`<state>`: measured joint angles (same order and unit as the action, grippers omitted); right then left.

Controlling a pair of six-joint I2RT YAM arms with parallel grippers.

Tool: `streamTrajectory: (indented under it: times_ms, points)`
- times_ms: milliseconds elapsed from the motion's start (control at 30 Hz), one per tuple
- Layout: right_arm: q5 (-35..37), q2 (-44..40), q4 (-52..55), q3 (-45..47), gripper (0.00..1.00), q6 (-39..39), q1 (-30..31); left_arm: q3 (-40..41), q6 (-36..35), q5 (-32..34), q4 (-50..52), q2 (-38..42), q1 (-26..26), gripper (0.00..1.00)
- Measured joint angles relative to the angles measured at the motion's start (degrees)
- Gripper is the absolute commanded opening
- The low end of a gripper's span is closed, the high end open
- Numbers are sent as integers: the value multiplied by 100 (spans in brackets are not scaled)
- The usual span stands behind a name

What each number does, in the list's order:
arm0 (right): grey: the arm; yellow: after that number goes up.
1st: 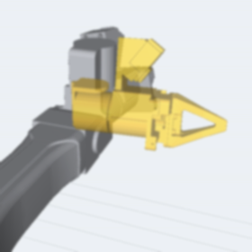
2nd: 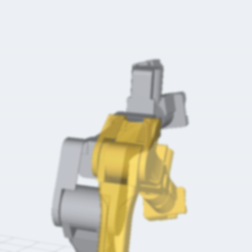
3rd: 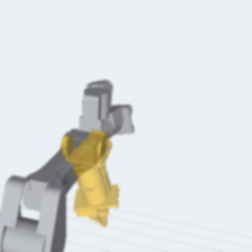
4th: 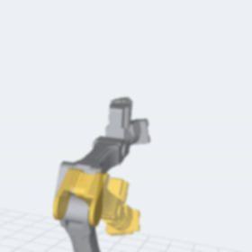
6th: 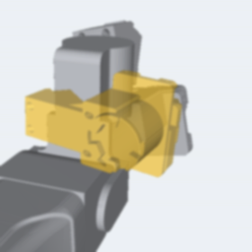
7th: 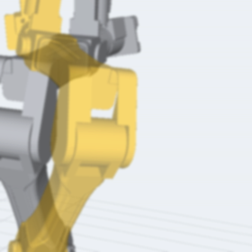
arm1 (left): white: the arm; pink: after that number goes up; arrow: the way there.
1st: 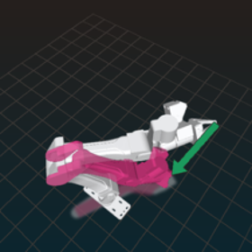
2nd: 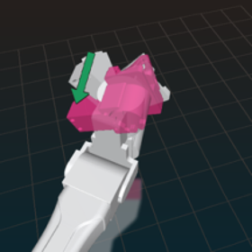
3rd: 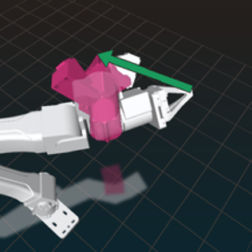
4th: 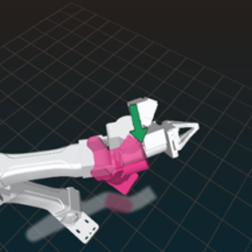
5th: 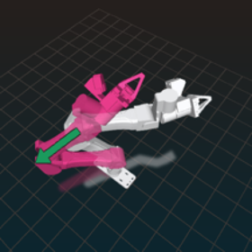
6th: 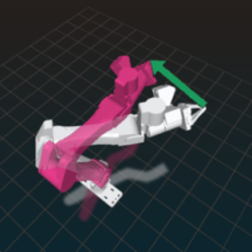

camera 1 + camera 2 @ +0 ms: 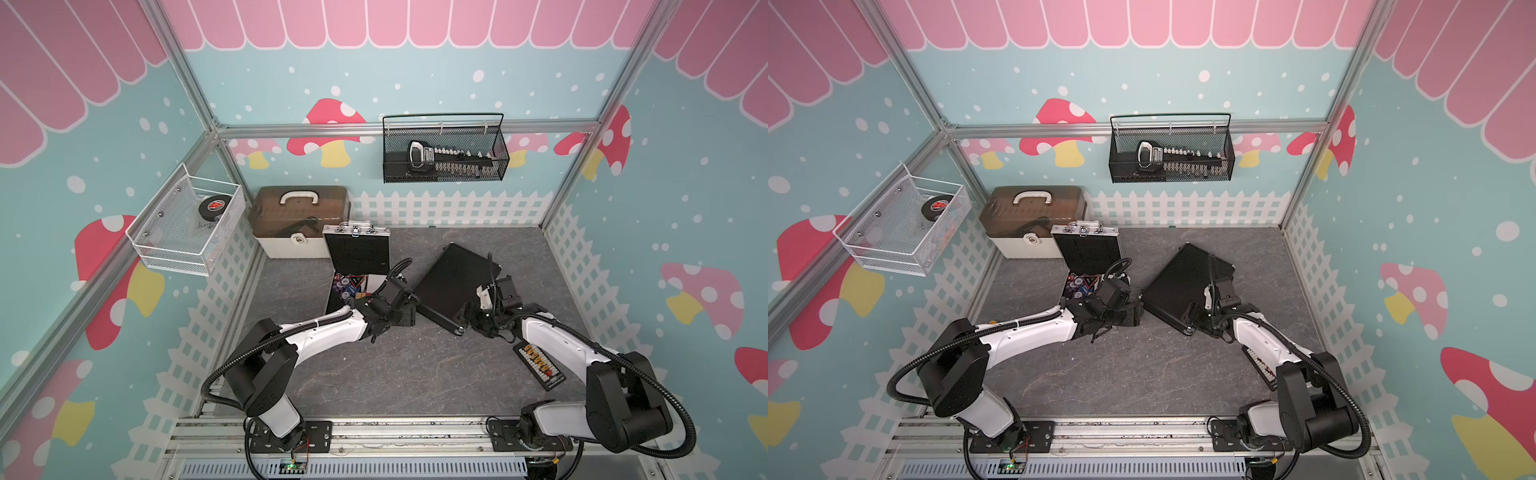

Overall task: Open the poker set cases
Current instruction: Adjust the poker set case at the center of the board.

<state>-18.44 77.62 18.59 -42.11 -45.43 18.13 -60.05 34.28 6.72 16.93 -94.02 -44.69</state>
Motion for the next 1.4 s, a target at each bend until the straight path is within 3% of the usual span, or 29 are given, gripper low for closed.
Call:
streamTrajectory:
  times_ms: [133, 267, 533, 833, 1167, 1400]
  points:
    - [-129, 94, -282, -4, 69, -210, 393, -11, 7, 15, 83, 7, 42, 68]
    - [74, -116, -44, -195, 74, -146, 343, -28, 55, -13, 131, 7, 116, 70]
    - [588, -188, 313, -1574, 78, 623, -929, -409, 339, -402, 133, -31, 133, 78]
    - [935, 1792, 44, -2922, 78, 1609, -1725, -520, 1073, -1102, -243, -568, 133, 78]
    - [291, 4181, 153, -4903, 77, 2044, -2142, -839, 1351, -1589, -422, -1150, 280, 78]
    - [-387, 4645, 201, -5241, 73, 2120, -2184, -1303, 1346, -1873, -330, -1478, 474, 78]
